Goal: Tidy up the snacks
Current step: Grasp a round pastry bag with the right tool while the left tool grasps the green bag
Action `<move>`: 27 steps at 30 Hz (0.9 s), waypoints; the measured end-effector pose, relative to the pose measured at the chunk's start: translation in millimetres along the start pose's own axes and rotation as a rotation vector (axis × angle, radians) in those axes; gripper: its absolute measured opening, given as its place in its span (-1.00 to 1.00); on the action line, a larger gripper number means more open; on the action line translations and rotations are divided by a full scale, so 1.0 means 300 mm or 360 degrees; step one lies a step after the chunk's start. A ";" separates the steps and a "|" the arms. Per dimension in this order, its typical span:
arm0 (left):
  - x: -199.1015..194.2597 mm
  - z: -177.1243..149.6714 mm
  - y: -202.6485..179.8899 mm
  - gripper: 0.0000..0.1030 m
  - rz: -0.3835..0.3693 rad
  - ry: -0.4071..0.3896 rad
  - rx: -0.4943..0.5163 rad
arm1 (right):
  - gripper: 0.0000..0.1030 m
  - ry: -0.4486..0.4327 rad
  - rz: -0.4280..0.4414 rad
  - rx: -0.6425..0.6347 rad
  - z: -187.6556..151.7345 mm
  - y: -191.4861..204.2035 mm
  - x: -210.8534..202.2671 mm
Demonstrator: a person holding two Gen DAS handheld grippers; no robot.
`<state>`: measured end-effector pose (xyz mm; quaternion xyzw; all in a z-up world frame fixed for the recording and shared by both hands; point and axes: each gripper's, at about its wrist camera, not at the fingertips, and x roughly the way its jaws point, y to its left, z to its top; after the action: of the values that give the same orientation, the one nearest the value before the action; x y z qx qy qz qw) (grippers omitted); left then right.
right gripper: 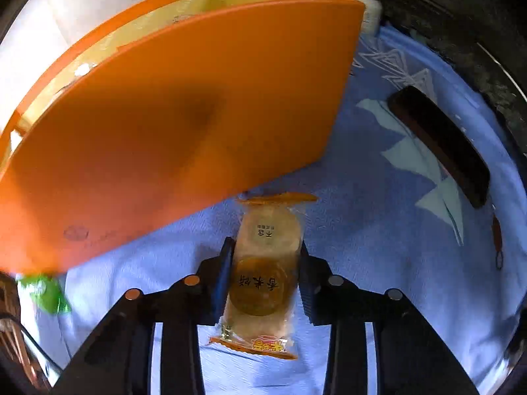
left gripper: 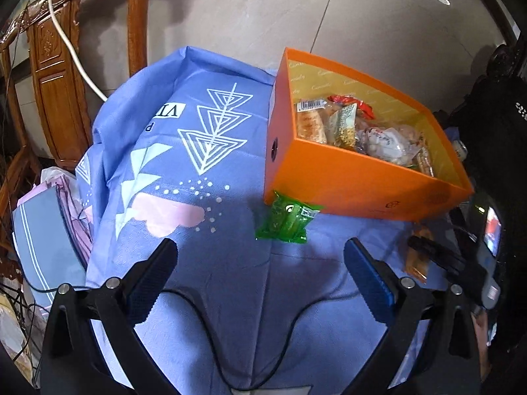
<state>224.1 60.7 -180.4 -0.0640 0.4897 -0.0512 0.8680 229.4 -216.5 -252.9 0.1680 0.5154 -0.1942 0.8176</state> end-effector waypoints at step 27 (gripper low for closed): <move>0.378 -0.003 -0.145 0.28 0.0110 0.0066 0.0204 | -0.34 0.0016 0.0234 -0.0172 -0.026 -0.142 -0.073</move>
<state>280.7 0.5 -269.5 0.0096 0.5053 -0.0538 0.8612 193.8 -246.7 -239.5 0.1620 0.5155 -0.1047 0.8349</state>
